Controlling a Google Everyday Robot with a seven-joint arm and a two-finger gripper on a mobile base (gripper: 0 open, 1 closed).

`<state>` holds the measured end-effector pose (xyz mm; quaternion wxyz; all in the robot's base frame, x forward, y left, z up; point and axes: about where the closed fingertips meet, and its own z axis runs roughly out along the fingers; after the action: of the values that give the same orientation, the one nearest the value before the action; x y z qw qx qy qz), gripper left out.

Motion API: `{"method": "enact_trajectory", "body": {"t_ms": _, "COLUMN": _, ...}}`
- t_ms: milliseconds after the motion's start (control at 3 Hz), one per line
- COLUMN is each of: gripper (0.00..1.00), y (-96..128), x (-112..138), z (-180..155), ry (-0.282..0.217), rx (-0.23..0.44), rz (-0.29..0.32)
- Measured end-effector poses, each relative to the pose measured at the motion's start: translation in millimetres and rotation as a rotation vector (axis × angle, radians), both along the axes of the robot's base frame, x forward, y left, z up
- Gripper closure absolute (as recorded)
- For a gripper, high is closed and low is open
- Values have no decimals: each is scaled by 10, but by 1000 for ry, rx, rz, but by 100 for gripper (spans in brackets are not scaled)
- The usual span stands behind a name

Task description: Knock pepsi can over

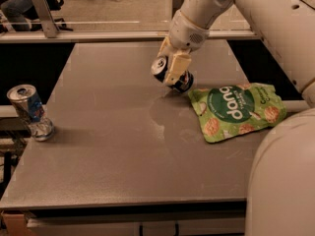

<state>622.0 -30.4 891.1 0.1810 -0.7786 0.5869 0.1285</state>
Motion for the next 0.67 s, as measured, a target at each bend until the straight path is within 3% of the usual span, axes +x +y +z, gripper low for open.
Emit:
{"method": "enact_trajectory", "body": {"t_ms": 333, "gripper": 14, "y": 203, "x": -209, "z": -112, "ry": 38, "rx": 17, "rz": 48}}
{"method": "enact_trajectory", "body": {"t_ms": 667, "gripper": 0, "y": 353, "x": -343, "z": -153, "ry": 59, "rx": 35, "rz": 81}}
